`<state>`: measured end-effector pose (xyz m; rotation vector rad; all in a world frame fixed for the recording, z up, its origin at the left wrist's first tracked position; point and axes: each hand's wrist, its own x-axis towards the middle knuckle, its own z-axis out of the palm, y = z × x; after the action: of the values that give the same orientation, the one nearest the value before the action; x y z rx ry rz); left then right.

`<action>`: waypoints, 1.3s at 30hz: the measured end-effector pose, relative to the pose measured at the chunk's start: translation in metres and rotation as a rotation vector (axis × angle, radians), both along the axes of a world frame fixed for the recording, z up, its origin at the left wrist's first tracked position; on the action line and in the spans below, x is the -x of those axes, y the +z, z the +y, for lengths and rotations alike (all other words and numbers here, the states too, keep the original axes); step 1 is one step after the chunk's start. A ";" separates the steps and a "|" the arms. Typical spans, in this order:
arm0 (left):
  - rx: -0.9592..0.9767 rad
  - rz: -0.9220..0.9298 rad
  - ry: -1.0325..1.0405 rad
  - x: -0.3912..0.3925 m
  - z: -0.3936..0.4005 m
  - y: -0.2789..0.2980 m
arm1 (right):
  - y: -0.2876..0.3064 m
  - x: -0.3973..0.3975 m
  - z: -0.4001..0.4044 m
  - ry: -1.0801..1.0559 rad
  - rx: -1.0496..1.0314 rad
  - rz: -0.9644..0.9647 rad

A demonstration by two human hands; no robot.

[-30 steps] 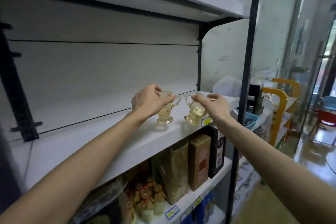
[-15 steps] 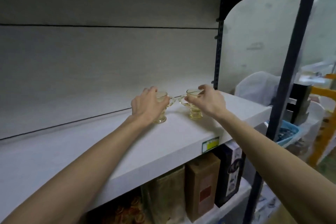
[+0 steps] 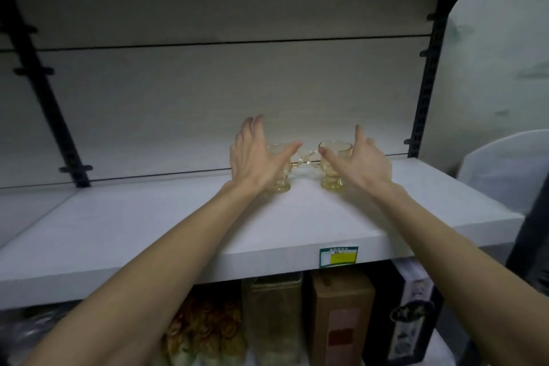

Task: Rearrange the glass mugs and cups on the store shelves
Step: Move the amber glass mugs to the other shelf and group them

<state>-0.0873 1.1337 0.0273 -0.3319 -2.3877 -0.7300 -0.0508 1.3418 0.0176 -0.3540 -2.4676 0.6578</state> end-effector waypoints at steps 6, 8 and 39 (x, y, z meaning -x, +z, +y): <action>0.113 0.196 0.031 -0.066 -0.068 -0.007 | -0.004 -0.053 -0.061 0.111 -0.131 0.382; 0.150 0.300 0.047 -0.101 -0.103 -0.018 | -0.012 -0.072 -0.100 0.199 -0.147 0.495; 0.436 -0.135 0.906 -0.271 -0.795 -0.057 | -0.044 -0.114 -0.810 0.996 -0.337 0.204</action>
<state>0.1839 0.3386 -0.0301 0.6248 -2.4401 0.1916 0.0637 0.5322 -0.0268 1.0749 -2.3770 0.5713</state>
